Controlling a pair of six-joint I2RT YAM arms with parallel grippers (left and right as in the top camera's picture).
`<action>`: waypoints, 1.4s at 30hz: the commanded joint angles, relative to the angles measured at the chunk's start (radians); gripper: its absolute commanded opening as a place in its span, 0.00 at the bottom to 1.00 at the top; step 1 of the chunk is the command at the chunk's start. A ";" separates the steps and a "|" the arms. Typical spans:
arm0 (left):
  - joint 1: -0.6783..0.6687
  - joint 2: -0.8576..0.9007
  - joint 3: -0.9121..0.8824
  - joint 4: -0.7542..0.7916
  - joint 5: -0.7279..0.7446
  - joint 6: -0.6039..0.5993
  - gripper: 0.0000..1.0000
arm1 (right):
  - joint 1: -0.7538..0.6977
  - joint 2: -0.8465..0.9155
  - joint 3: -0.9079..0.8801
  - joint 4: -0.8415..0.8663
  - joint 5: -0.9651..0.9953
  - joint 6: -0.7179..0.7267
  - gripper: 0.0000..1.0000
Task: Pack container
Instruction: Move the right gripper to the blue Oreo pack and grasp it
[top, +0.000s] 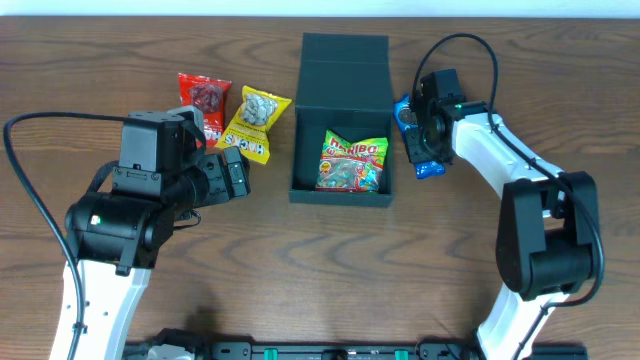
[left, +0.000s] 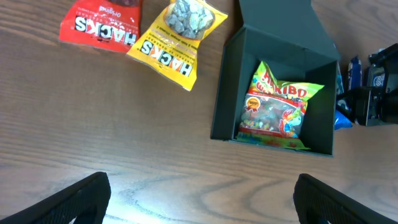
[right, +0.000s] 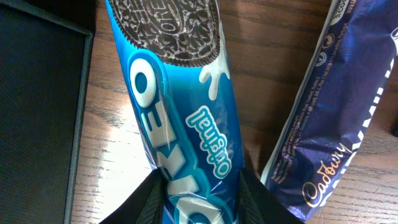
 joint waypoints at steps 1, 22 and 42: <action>0.006 0.005 0.005 0.000 -0.011 0.022 0.95 | 0.007 0.042 -0.005 -0.001 -0.035 -0.010 0.18; 0.006 0.005 0.005 0.000 -0.011 0.022 0.95 | 0.006 -0.154 0.135 -0.114 -0.063 0.033 0.48; 0.006 0.005 0.005 0.013 -0.011 0.022 0.95 | 0.027 0.136 0.125 -0.121 -0.068 -0.023 0.60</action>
